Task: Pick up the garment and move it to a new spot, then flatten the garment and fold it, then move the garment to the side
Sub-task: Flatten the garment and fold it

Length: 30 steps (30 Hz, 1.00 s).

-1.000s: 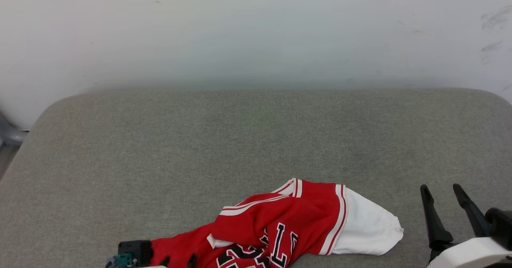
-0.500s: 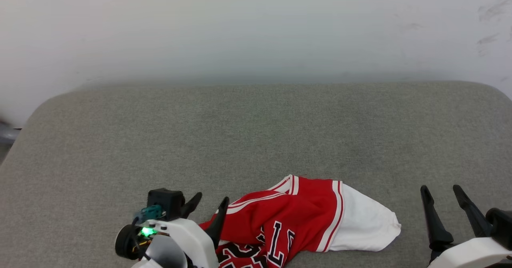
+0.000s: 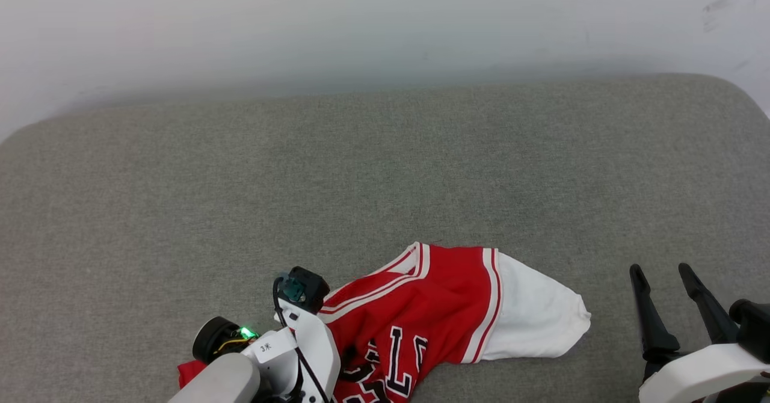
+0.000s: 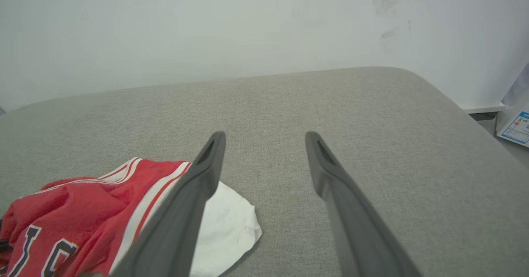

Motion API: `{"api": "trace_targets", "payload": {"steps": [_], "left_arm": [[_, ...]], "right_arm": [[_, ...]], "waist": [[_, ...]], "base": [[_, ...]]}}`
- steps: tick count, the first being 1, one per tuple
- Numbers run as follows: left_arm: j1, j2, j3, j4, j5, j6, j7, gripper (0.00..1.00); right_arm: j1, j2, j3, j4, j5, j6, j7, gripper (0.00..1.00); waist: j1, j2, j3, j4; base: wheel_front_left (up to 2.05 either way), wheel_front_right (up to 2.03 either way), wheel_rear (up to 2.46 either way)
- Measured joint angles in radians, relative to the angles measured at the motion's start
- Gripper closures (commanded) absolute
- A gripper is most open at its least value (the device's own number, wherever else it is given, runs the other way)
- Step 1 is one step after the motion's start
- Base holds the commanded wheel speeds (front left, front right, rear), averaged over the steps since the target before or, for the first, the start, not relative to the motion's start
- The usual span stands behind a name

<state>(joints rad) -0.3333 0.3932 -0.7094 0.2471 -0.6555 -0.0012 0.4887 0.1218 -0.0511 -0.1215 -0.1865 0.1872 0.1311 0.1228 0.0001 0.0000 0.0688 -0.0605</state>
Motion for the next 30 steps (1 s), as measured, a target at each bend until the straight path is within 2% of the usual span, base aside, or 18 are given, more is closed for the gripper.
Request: {"api": "trace_targets", "payload": {"steps": [1, 2, 3, 4, 5, 9, 14, 21, 24, 30], "left_arm": [[-0.007, 0.005, -0.009, 0.012, 0.002, -0.007, 0.022, 0.00], [-0.014, 0.008, -0.013, 0.023, 0.002, -0.008, 0.034, 0.06], [-0.022, 0.010, -0.019, 0.030, 0.003, -0.015, 0.046, 0.60], [-0.030, 0.012, -0.021, 0.033, 0.007, -0.018, 0.045, 0.95], [-0.038, 0.012, -0.021, 0.035, 0.010, -0.018, 0.044, 1.00], [-0.058, 0.019, -0.017, 0.032, 0.040, -0.011, 0.004, 1.00], [-0.104, 0.033, 0.014, 0.002, 0.091, 0.032, -0.073, 1.00], [-0.229, 0.022, 0.079, 0.019, 0.115, 0.080, -0.137, 1.00], [-0.279, 0.007, 0.095, 0.071, 0.114, 0.080, -0.150, 1.00], [-0.333, -0.024, 0.093, 0.238, 0.095, 0.043, -0.160, 1.00]], "right_arm": [[-0.003, 0.000, 0.001, 0.003, 0.000, 0.000, -0.002, 0.00], [-0.005, 0.000, 0.002, 0.008, 0.003, 0.000, -0.007, 0.00], [-0.009, 0.000, 0.002, 0.012, 0.005, 0.000, -0.010, 0.00], [-0.013, 0.000, 0.002, 0.015, 0.006, 0.000, -0.013, 0.00], [-0.016, 0.000, 0.001, 0.019, 0.007, 0.000, -0.016, 0.00], [-0.017, 0.000, -0.004, 0.036, 0.015, 0.000, -0.026, 0.00], [-0.018, 0.000, -0.008, 0.058, 0.021, 0.000, -0.033, 0.00], [-0.033, 0.000, 0.000, 0.059, 0.023, 0.000, -0.034, 0.00], [-0.051, 0.000, 0.007, 0.054, 0.022, 0.000, -0.034, 0.00], [-0.070, 0.000, 0.011, 0.060, 0.021, 0.000, -0.042, 0.00]], "waist": [[0.0000, 0.0000, 0.007, -0.003], [0.0000, 0.0000, 0.014, -0.007], [0.0000, 0.0000, 0.020, -0.010], [0.0000, 0.0000, 0.024, -0.012], [0.0000, 0.0000, 0.028, -0.014], [0.0000, 0.0000, 0.028, -0.014], [0.0000, 0.0000, 0.013, -0.004], [0.0000, 0.0000, 0.030, 0.003], [0.0000, 0.0000, 0.056, -0.005], [0.0001, 0.0000, 0.108, -0.040]], "base": [[0.00, 0.00, 0.00], [0.00, 0.00, 0.00], [0.00, 0.00, 0.00], [0.00, 0.00, 0.00], [0.00, 0.00, 0.00], [0.00, 0.00, 0.00], [0.00, 0.00, 0.00], [0.00, 0.00, 0.00], [0.00, 0.00, 0.00], [0.00, 0.00, 0.00]]}}
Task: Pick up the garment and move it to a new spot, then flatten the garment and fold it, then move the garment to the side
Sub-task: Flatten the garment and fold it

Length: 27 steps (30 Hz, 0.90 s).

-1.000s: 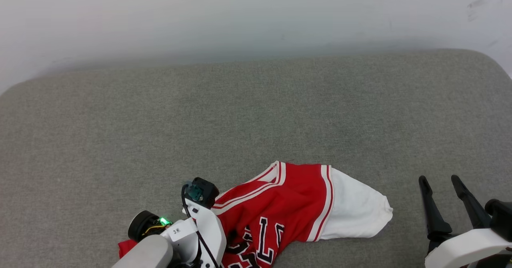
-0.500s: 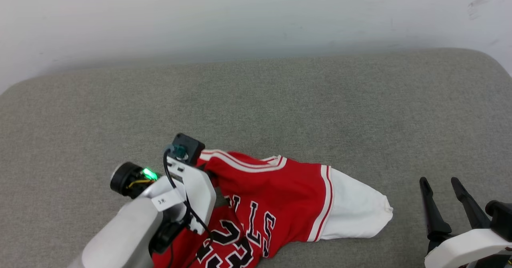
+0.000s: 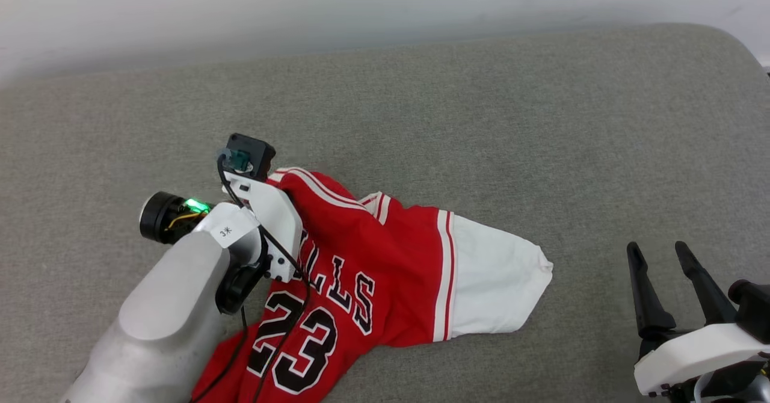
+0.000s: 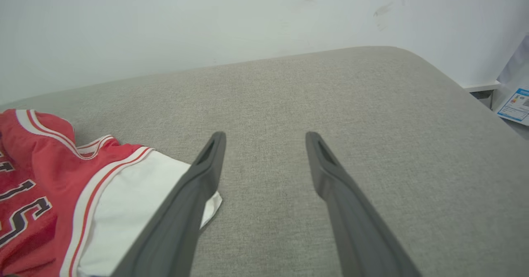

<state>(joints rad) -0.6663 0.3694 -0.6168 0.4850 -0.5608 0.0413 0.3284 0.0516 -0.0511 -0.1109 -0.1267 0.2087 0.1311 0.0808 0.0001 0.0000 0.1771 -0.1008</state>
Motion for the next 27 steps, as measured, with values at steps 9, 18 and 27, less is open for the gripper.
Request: {"api": "trace_targets", "payload": {"steps": [9, 18, 27], "left_arm": [[-0.004, -0.058, -0.030, 0.186, -0.031, -0.078, -0.042, 0.00], [0.064, -0.084, -0.026, 0.179, -0.014, -0.057, -0.270, 0.00], [0.213, -0.079, 0.021, 0.036, -0.016, 0.031, -0.465, 0.00]], "right_arm": [[-0.008, 0.000, -0.009, 0.008, -0.002, 0.000, -0.021, 0.00], [-0.003, 0.000, -0.003, 0.003, -0.025, 0.000, -0.011, 0.00], [0.033, 0.000, 0.002, -0.027, -0.033, 0.000, 0.026, 0.00]], "waist": [[0.0000, 0.0000, 0.016, -0.022], [-0.0001, 0.0000, -0.062, 0.009], [-0.0001, 0.0000, -0.152, 0.057]], "base": [[0.00, 0.00, 0.00], [0.00, 0.00, 0.00], [0.00, 0.00, 0.00]]}}
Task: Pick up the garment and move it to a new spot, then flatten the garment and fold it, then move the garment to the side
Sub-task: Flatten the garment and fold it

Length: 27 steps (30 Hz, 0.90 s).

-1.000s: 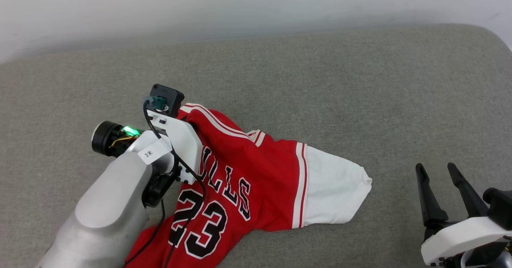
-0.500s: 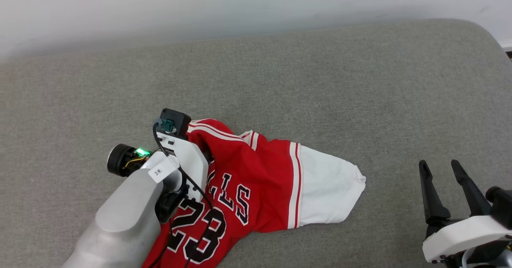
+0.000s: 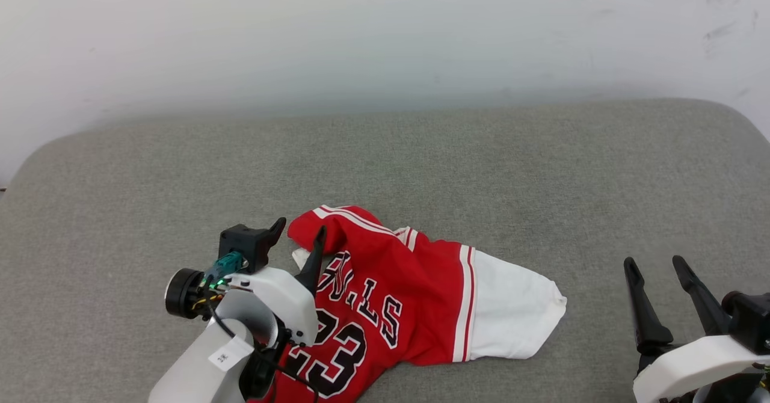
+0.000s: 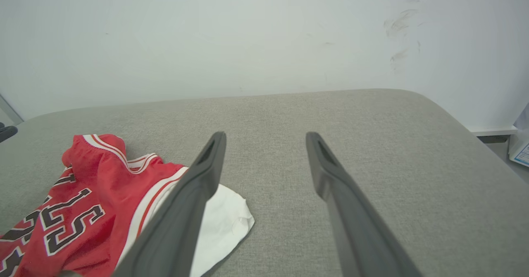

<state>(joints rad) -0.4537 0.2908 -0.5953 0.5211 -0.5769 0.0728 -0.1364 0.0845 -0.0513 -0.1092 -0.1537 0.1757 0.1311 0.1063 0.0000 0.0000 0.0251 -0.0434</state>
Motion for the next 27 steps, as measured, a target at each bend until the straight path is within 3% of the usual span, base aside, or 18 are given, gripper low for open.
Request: {"api": "trace_targets", "payload": {"steps": [6, 14, 21, 27], "left_arm": [[0.108, 0.028, 0.057, -0.149, -0.008, 0.075, -0.088, 0.00], [0.282, 0.068, 0.130, -0.362, -0.002, 0.160, -0.119, 0.00], [0.377, 0.094, 0.149, -0.470, 0.021, 0.201, -0.122, 0.00], [0.390, 0.108, 0.147, -0.513, 0.036, 0.213, -0.122, 0.00]], "right_arm": [[0.022, 0.000, 0.006, -0.009, -0.001, 0.000, 0.018, 0.00], [0.044, 0.000, 0.023, -0.012, -0.006, 0.000, 0.045, 0.00], [0.050, 0.000, 0.033, 0.019, 0.018, 0.000, 0.092, 0.00], [-0.014, -0.027, 0.033, 0.168, 0.073, 0.000, 0.210, 0.00]], "waist": [[-0.0001, 0.0000, -0.035, 0.028], [-0.0001, 0.0000, -0.058, 0.046], [-0.0001, 0.0001, -0.066, 0.069], [0.0000, 0.0000, -0.055, 0.105]], "base": [[0.00, 0.00, 0.00], [0.00, 0.00, 0.00], [0.00, 0.00, 0.00], [0.00, 0.00, 0.00]]}}
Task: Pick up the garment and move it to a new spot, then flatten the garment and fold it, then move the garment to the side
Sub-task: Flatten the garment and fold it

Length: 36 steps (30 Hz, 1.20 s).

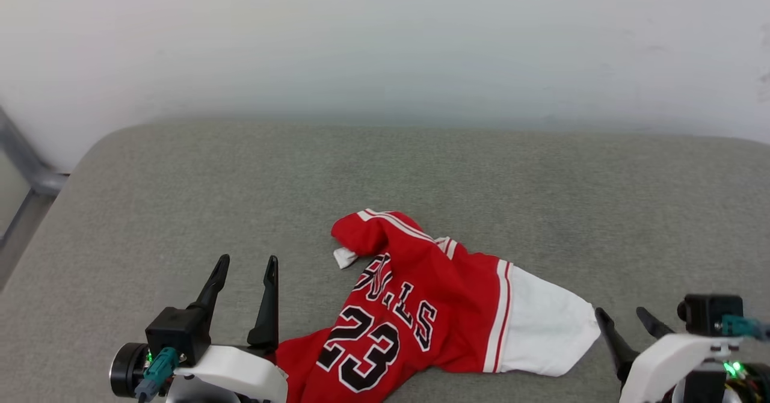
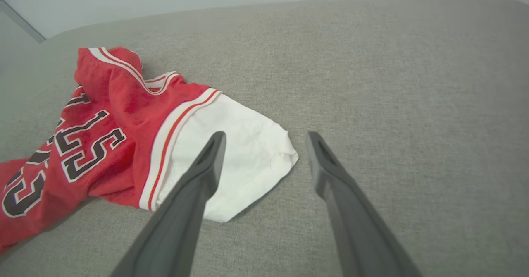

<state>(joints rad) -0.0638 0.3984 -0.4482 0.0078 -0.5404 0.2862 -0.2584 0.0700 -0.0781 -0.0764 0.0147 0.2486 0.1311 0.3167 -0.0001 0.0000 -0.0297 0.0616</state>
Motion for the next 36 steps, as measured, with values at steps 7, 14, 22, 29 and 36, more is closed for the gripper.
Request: {"api": "trace_targets", "payload": {"steps": [7, 14, 22, 29, 36], "left_arm": [[-0.010, -0.007, -0.011, -0.024, 0.006, -0.007, 0.000, 0.00], [-0.067, -0.045, -0.018, -0.014, 0.009, -0.042, -0.001, 0.00], [-0.103, -0.088, 0.004, 0.011, 0.023, -0.077, -0.002, 0.00], [-0.104, -0.116, 0.034, 0.031, 0.047, -0.108, -0.003, 0.00], [-0.088, -0.133, 0.064, 0.052, 0.063, -0.127, -0.003, 0.00]], "right_arm": [[-0.193, -0.113, 0.074, 0.188, 0.093, 0.000, 0.160, 0.00], [-0.414, -0.192, 0.223, 0.356, 0.149, 0.000, 0.301, 0.00], [-0.575, -0.244, 0.361, 0.538, 0.196, 0.000, 0.366, 0.00], [-0.634, -0.258, 0.422, 0.663, 0.273, 0.000, 0.472, 0.00], [-0.646, -0.258, 0.467, 0.657, 0.320, 0.001, 0.447, 1.00]], "waist": [[0.0000, 0.0001, 0.033, 0.066], [0.0001, 0.0000, 0.100, 0.141], [0.0001, 0.0000, 0.178, 0.208], [0.0001, 0.0000, 0.206, 0.228], [0.0001, 0.0000, 0.192, 0.205]], "base": [[0.00, 0.00, 0.00], [0.00, 0.00, 0.00], [0.00, 0.00, 0.00], [0.00, 0.00, 0.00], [0.00, 0.00, 0.00]]}}
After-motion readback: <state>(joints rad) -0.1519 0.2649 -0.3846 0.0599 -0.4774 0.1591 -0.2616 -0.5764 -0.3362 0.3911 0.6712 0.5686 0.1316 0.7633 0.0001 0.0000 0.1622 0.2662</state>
